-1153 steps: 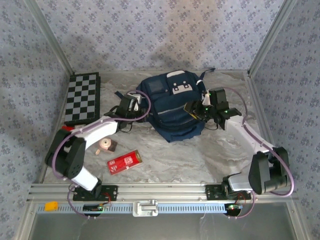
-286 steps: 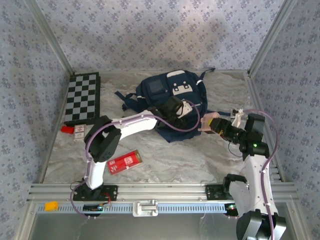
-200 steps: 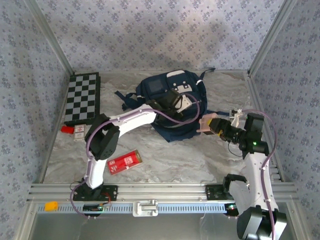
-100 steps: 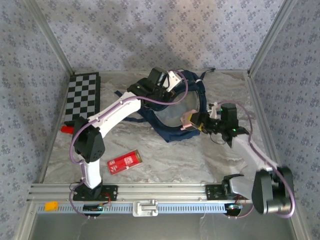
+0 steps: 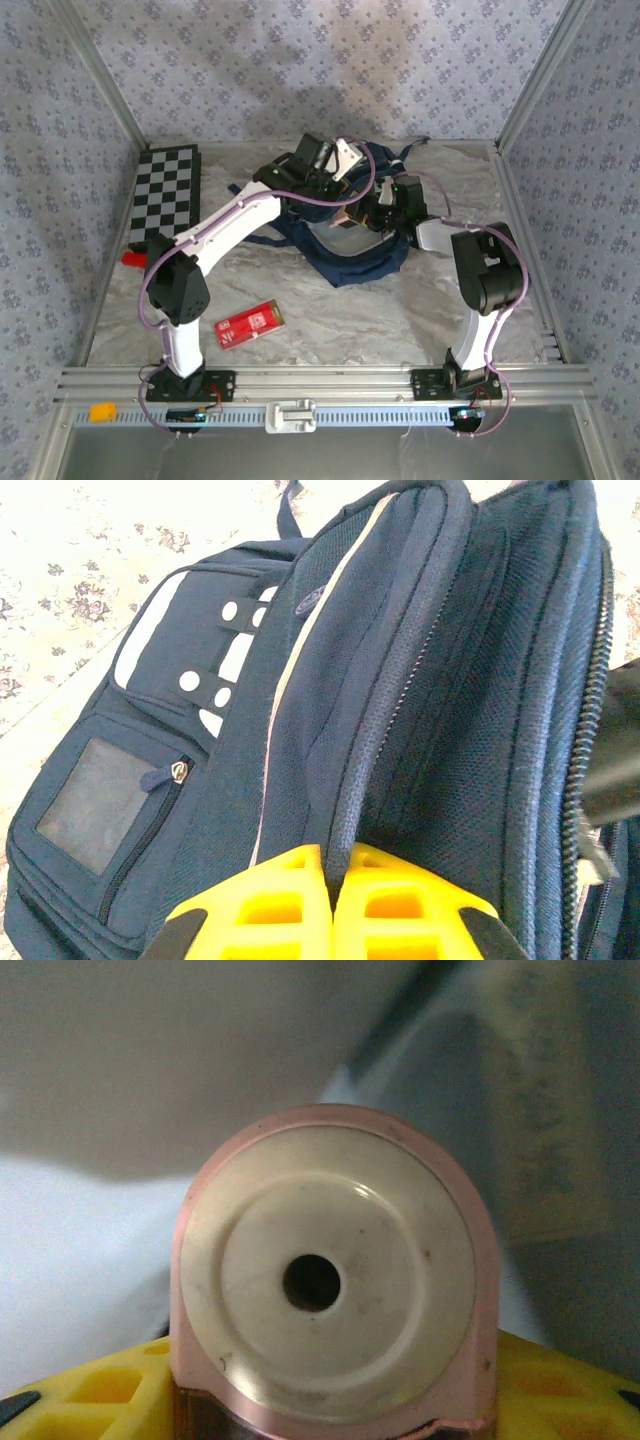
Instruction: Pack books, pencil case, and school supplies into a backpack
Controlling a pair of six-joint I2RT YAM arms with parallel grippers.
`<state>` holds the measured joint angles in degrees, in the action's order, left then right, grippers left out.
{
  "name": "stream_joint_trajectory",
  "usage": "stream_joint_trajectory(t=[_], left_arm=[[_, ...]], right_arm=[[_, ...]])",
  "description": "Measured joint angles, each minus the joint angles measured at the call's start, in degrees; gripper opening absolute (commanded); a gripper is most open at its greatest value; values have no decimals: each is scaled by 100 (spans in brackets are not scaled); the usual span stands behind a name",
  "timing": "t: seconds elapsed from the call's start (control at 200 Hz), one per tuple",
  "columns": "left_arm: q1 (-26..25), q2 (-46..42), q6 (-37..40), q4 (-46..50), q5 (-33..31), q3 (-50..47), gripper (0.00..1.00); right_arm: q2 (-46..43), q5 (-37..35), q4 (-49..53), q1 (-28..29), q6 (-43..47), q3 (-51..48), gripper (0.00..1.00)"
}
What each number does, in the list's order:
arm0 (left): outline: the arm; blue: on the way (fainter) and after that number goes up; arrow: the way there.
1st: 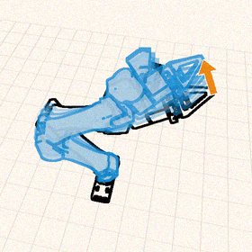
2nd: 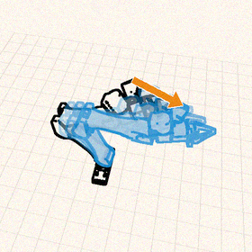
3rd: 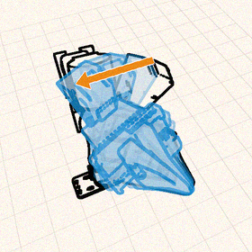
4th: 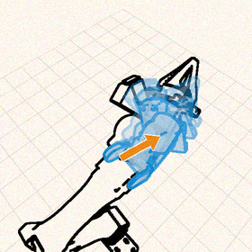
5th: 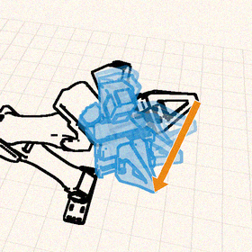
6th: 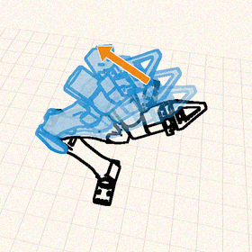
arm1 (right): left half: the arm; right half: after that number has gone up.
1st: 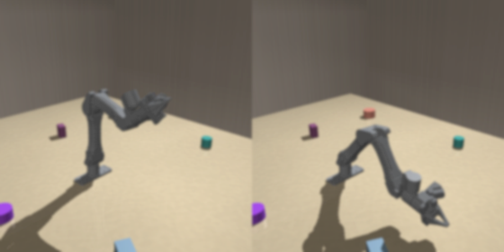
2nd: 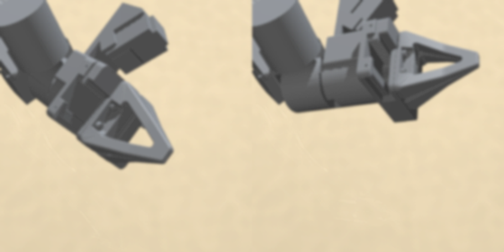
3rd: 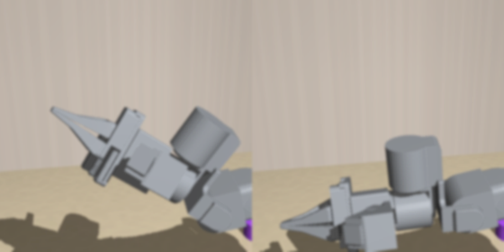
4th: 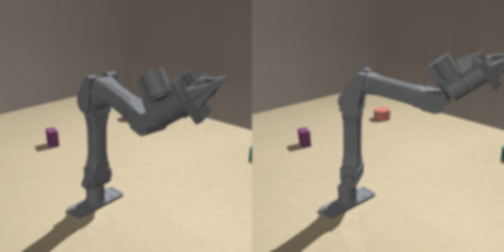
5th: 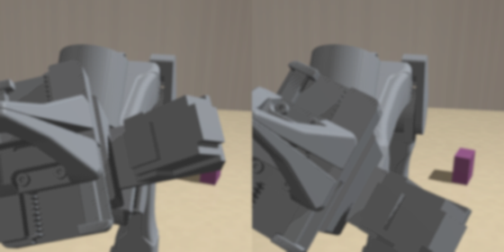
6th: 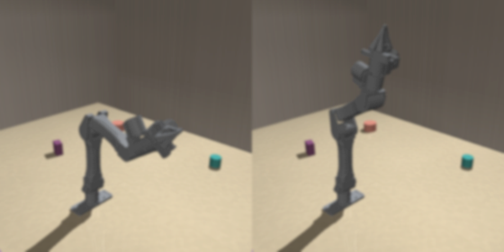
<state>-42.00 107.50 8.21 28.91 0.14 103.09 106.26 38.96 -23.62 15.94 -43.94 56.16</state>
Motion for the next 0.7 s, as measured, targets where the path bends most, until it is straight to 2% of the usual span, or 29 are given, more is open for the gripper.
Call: stream_joint_trajectory(t=[0.12,0.31,0.4,0.585,0.705], left_arm=[[0,0,-37,0,-11,0,0],[0,0,-83,0,-20,7,0],[0,2,-122,-2,-22,7,0],[0,0,-188,0,-20,7,0],[0,0,-238,4,-11,15,0]], right_arm=[[173,44,-79,-59,42,92,67],[-107,-417,391,-72,367,105,79],[-385,-765,811,-105,573,63,80],[-839,-1298,1390,-57,866,-140,72],[-1051,-1513,1462,103,798,-289,60]])
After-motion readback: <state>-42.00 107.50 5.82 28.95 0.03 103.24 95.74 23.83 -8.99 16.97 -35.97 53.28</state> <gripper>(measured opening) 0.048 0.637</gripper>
